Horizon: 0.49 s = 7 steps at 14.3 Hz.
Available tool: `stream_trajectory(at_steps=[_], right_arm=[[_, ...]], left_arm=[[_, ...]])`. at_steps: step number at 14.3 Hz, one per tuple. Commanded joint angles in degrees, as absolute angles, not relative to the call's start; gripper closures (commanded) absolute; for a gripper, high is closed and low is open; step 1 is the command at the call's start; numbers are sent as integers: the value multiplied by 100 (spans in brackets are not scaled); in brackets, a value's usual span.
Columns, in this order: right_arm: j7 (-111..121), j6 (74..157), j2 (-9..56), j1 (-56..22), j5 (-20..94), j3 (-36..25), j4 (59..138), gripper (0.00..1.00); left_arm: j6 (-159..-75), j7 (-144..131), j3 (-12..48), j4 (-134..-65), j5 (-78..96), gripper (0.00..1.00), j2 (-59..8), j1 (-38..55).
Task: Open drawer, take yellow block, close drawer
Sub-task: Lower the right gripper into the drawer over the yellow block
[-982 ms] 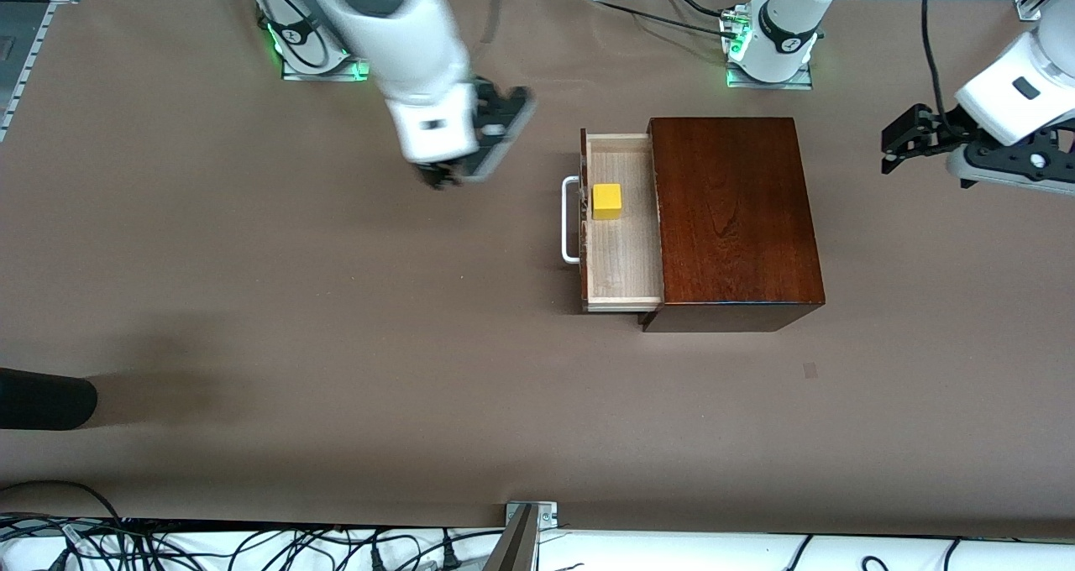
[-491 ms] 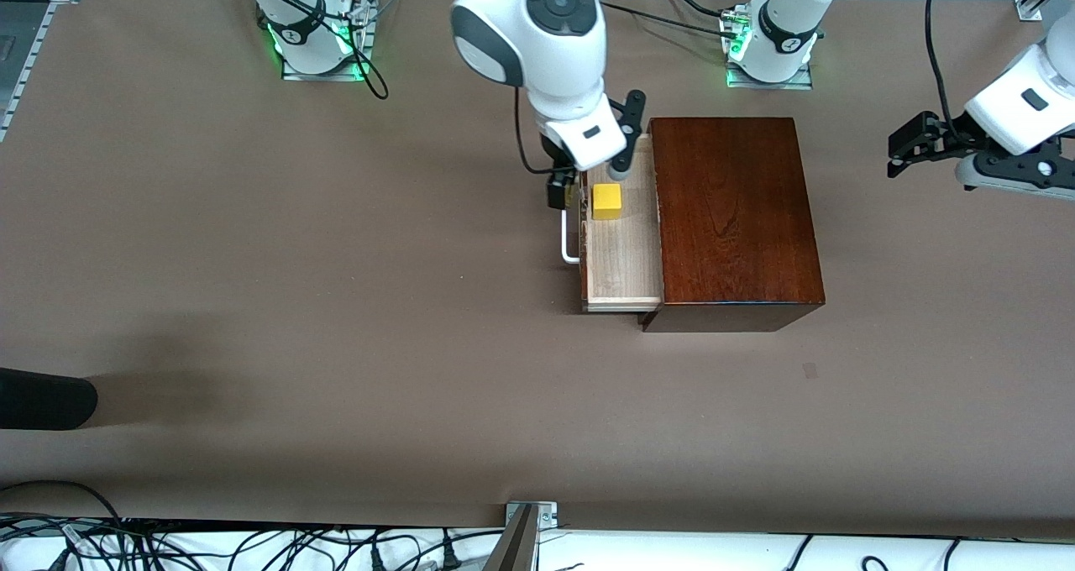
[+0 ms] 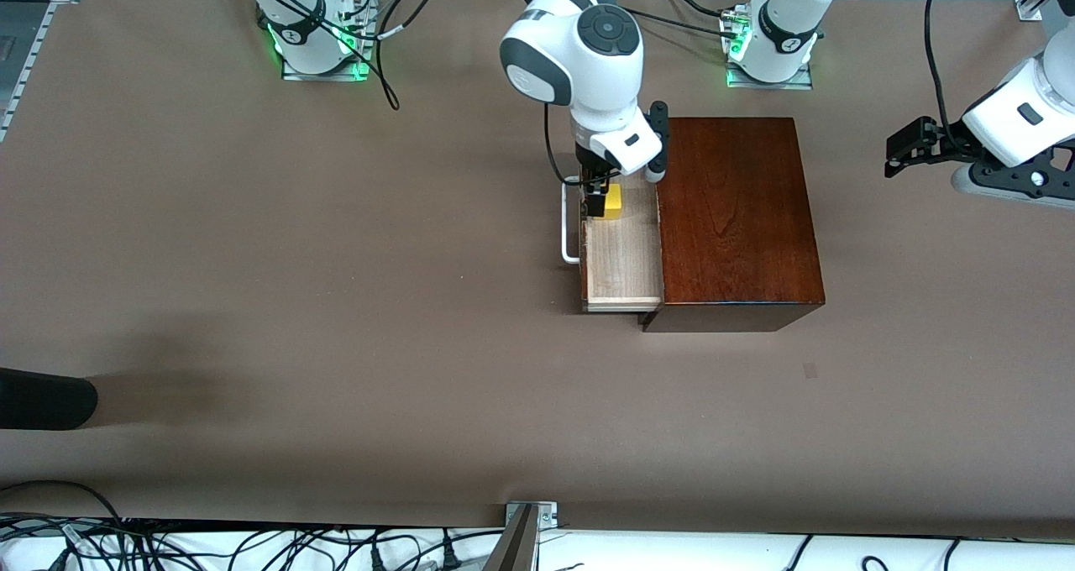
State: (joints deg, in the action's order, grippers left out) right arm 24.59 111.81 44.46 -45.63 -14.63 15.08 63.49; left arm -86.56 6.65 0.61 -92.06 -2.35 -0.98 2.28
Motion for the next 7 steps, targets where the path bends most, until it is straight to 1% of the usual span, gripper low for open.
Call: stream_trajectory(at_steps=[1,7], right_arm=[[2566,11171,4710,-4719,-1687,1459,6047,0],[2558,11259,4974,-4878,-1731,1406,5977,0]], left_arm=[[-8508,747,53,-8992,-53,0,-132,-17],[-8201,738,105,-8684,-9,0,-290,-9]])
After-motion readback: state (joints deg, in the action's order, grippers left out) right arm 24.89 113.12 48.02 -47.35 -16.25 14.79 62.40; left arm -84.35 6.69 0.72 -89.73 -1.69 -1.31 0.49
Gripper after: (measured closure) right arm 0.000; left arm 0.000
